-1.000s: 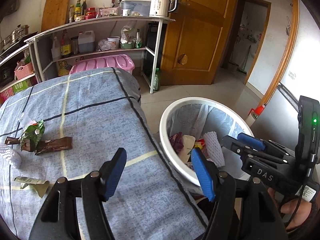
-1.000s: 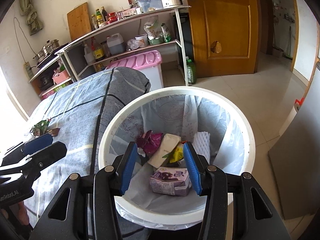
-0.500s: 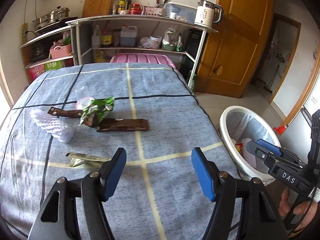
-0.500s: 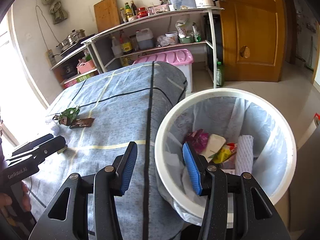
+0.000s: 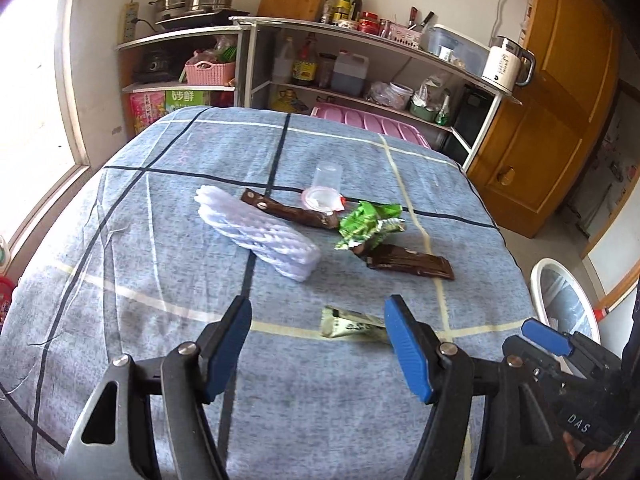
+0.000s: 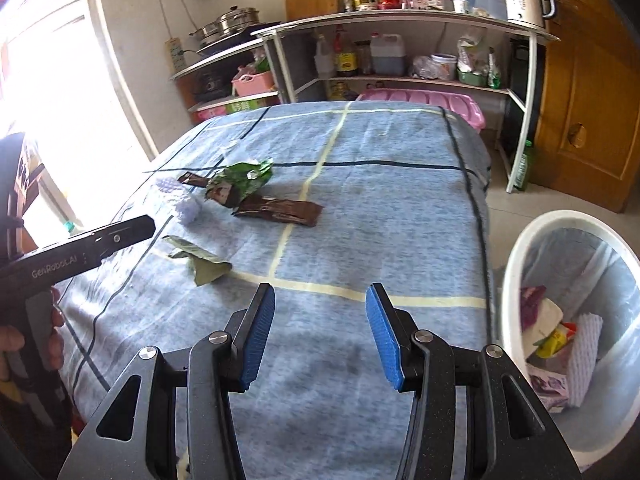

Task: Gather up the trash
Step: 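Move both tools back to the table toward the remaining wrappers, then grasp the white foam net with the left tool while the right tool grasps the green wrapper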

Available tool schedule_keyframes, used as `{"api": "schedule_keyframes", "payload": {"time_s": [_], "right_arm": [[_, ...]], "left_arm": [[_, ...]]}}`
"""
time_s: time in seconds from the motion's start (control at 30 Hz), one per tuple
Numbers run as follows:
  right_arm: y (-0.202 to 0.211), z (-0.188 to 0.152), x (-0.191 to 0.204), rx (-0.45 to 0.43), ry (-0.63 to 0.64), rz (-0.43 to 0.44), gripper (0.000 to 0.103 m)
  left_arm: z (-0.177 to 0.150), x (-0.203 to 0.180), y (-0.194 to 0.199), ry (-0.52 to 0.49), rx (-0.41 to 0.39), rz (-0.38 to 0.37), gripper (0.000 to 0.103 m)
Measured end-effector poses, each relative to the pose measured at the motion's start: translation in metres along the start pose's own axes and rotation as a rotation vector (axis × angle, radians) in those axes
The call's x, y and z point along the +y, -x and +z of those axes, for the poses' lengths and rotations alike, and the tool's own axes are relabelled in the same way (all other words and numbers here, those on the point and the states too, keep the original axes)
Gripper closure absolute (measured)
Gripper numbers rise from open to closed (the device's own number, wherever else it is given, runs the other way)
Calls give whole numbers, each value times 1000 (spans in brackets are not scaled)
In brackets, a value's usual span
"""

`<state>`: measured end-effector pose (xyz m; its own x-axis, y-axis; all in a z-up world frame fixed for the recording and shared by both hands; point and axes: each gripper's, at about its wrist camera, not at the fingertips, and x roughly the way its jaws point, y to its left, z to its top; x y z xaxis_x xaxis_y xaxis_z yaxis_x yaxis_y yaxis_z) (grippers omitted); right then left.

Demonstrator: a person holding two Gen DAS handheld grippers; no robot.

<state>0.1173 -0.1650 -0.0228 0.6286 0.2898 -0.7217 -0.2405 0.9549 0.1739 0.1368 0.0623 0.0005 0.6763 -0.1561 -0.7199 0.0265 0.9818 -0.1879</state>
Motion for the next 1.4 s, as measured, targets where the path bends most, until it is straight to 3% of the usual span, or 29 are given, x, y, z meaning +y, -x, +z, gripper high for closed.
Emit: {"api": "schedule_keyframes", "payload": {"time_s": [0.33, 0.5, 0.87, 1.03, 1.2, 1.4], "right_arm": [[-35, 14, 61, 16, 175, 106, 49], [-58, 17, 80, 65, 232, 138, 48], [-79, 21, 82, 117, 244, 119, 48], [-78, 22, 78, 120, 230, 126, 65], [-75, 21, 74, 115, 207, 125, 69], [-67, 18, 63, 103, 169, 115, 69]], "left_arm": [[20, 38, -15, 65, 11, 0, 31], [27, 42, -26, 83, 29, -1, 29], [45, 51, -56, 150, 62, -20, 29], [48, 47, -68, 139, 90, -6, 29], [46, 44, -82, 149, 128, 4, 29], [44, 40, -84, 127, 111, 39, 29]]}}
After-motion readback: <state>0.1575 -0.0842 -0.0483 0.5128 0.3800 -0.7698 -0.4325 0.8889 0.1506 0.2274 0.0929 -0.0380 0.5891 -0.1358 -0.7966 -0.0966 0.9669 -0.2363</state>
